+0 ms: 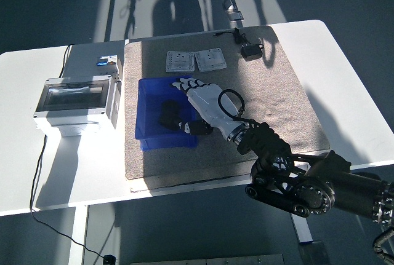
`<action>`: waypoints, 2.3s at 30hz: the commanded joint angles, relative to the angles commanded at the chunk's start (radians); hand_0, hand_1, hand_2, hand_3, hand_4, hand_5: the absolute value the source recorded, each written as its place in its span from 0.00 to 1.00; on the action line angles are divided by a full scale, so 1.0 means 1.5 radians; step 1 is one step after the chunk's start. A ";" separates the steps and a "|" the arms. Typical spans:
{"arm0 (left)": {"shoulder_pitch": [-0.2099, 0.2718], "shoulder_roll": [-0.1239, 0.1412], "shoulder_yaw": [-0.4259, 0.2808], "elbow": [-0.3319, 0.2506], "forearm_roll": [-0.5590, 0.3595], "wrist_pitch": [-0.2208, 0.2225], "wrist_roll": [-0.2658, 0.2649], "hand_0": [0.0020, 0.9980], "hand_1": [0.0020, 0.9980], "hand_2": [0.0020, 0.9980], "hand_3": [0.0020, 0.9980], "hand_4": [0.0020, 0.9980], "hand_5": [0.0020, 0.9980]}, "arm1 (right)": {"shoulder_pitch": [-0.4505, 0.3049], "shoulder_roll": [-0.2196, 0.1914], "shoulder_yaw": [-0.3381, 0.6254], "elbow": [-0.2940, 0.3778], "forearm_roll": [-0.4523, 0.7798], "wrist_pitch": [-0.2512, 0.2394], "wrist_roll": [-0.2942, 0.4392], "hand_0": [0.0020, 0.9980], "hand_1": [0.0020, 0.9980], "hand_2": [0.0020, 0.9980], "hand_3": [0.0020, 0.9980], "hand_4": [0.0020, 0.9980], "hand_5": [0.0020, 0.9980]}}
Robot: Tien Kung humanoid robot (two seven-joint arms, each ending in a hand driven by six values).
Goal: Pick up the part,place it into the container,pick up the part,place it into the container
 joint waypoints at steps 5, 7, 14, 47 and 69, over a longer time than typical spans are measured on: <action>0.000 0.000 -0.001 0.000 0.007 -0.001 0.000 0.69 0.69 0.68 0.48 0.83 1.00 | -0.034 -0.017 0.056 0.006 0.031 -0.037 0.017 0.68 0.97 0.99 1.00 0.84 0.31; 0.000 0.000 -0.001 0.000 0.007 -0.001 -0.001 0.69 0.69 0.68 0.48 0.83 1.00 | -0.061 -0.033 0.093 0.012 0.060 -0.066 0.041 0.68 0.97 0.99 1.00 0.84 0.31; 0.009 -0.007 0.011 0.000 -0.019 0.006 -0.005 0.69 0.69 0.67 0.48 0.83 1.00 | -0.192 -0.119 0.257 0.070 0.165 -0.079 0.153 0.64 0.89 0.90 0.94 0.85 0.32; 0.023 -0.013 -0.018 0.000 0.007 -0.045 -0.013 0.70 0.70 0.69 0.55 0.84 1.00 | -0.477 -0.146 0.502 0.171 0.644 0.093 0.504 0.82 0.72 0.73 0.66 1.00 0.82; 0.032 0.001 0.045 0.000 -0.067 -0.018 0.002 0.71 0.70 0.70 0.53 0.86 1.00 | -0.474 -0.116 0.533 0.154 0.827 0.113 0.508 0.80 0.67 0.68 0.62 1.00 0.84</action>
